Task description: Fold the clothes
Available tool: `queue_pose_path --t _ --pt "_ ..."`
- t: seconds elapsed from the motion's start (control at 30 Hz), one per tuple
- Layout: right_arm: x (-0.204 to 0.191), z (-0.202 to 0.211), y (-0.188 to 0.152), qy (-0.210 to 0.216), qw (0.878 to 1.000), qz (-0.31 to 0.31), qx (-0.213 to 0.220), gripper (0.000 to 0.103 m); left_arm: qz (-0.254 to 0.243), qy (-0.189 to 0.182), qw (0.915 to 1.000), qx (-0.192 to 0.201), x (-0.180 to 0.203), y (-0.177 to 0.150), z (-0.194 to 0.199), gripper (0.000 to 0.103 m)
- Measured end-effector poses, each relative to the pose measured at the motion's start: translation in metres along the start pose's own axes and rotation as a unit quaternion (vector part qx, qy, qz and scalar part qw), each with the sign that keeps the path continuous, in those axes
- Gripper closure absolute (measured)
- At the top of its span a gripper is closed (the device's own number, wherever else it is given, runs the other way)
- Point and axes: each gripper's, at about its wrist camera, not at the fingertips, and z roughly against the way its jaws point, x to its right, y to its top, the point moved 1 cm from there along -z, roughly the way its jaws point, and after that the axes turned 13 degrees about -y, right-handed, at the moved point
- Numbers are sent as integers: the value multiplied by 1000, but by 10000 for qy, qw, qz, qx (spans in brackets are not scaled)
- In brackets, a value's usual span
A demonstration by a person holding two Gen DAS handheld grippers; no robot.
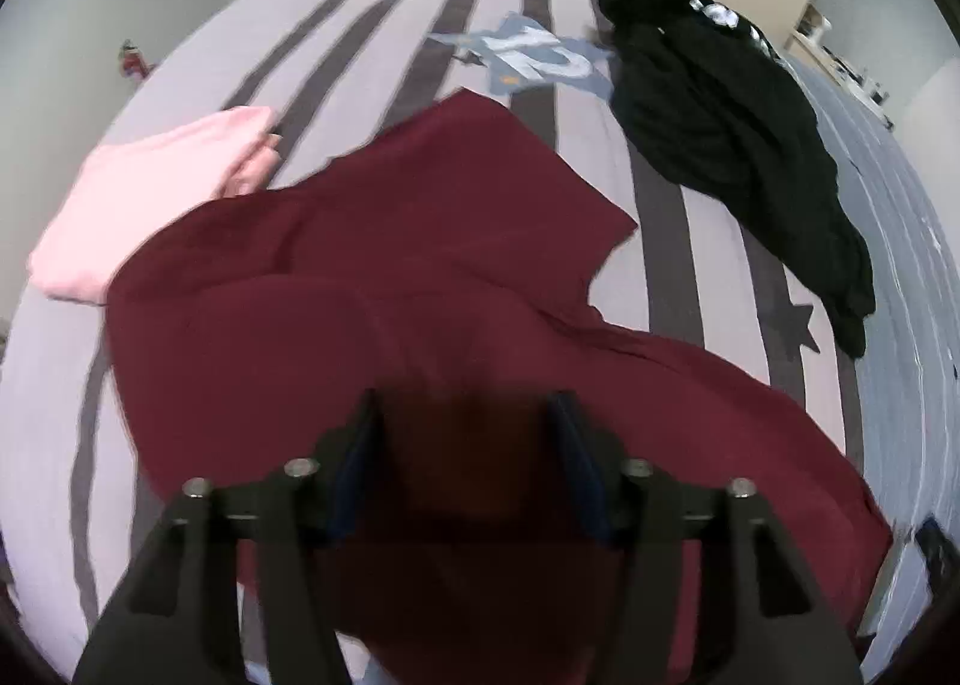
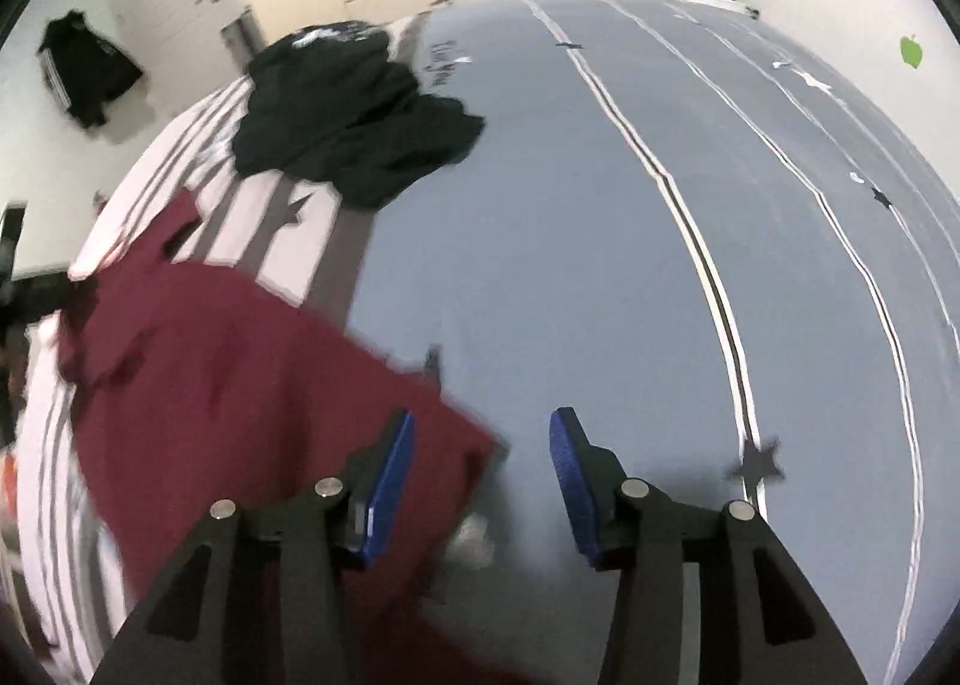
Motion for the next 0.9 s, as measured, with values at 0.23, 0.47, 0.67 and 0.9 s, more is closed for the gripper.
queue_pose_path --t 0.23,0.47,0.67,0.9 --pt "-3 -23 31 -134 9998 -157 51 60 -307 -156 9991 263 -19 -32 60 101" --pt "-41 -31 62 186 9998 -34 50 60 812 578 9947 231 -137 -179 199 101" --pt "-123 -29 51 840 9947 587 -76 60 2236 1934 9544 -408 -233 -308 249 92" --pt "-235 -8 5 1663 9694 1792 -220 60 2138 1227 9671 630 -211 -270 256 44"
